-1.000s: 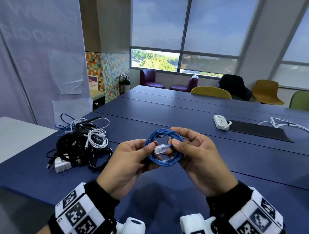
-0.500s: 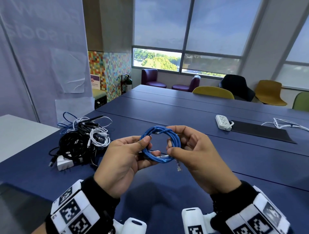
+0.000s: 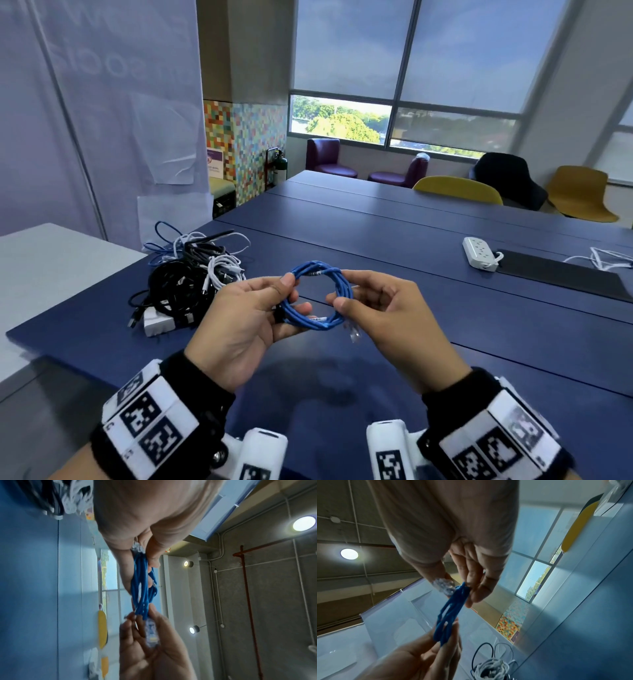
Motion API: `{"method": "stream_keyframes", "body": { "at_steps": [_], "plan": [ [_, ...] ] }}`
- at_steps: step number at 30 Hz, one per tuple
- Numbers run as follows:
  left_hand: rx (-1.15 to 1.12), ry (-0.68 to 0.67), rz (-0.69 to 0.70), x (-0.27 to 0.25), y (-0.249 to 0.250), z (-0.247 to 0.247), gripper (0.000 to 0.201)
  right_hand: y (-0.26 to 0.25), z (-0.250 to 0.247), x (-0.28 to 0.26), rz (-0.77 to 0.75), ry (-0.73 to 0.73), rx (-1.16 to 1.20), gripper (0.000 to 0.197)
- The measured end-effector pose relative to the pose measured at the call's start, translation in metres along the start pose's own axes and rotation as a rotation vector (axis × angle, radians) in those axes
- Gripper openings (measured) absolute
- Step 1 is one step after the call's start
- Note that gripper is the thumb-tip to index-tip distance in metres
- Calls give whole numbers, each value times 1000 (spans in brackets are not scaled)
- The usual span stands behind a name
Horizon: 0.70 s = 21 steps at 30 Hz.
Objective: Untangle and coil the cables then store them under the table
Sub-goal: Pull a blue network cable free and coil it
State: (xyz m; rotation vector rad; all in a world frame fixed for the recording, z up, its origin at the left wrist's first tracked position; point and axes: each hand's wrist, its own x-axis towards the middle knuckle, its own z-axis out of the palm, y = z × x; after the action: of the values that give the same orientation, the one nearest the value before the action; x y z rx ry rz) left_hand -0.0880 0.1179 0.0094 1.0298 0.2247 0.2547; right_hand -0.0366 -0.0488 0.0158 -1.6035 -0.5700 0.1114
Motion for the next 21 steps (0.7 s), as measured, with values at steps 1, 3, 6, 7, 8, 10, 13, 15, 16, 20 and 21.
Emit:
{"method": "stream_keyframes", "body": {
  "at_steps": [1, 3, 6, 7, 8, 10, 13, 15, 16, 20, 21],
  "plan": [
    [34, 8, 6, 2, 1, -4, 18, 3, 4, 5, 5, 8, -21, 24],
    [123, 33, 28, 4, 2, -15, 14, 11, 12, 16, 26, -1, -77, 23],
    [297, 79, 65, 0, 4, -28, 5, 21, 27, 33, 59, -55, -186, 24],
    [339, 96, 78, -1, 5, -34, 5, 25, 34, 39, 66, -75, -215, 25],
    [381, 119, 97, -2, 5, -39, 7, 27, 40, 45, 74, -91, -234, 24],
    [501, 191, 143, -2, 7, -55, 17, 32, 57, 55, 80, -118, -298, 21],
    [651, 287, 192, 1, 11, -85, 30, 36, 83, 67, 92, -156, -399, 15],
    [733, 345, 222, 3, 14, -103, 33, 38, 100, 74, 99, -178, -401, 16],
    [770, 368, 241, 4, 15, -112, 34, 40, 108, 77, 91, -179, -405, 16],
    [897, 441, 299, 2, 22, -143, 32, 43, 139, 82, 69, -197, -403, 22],
    [924, 434, 297, 3, 21, -145, 30, 44, 139, 82, 71, -193, -400, 24]
  ]
}}
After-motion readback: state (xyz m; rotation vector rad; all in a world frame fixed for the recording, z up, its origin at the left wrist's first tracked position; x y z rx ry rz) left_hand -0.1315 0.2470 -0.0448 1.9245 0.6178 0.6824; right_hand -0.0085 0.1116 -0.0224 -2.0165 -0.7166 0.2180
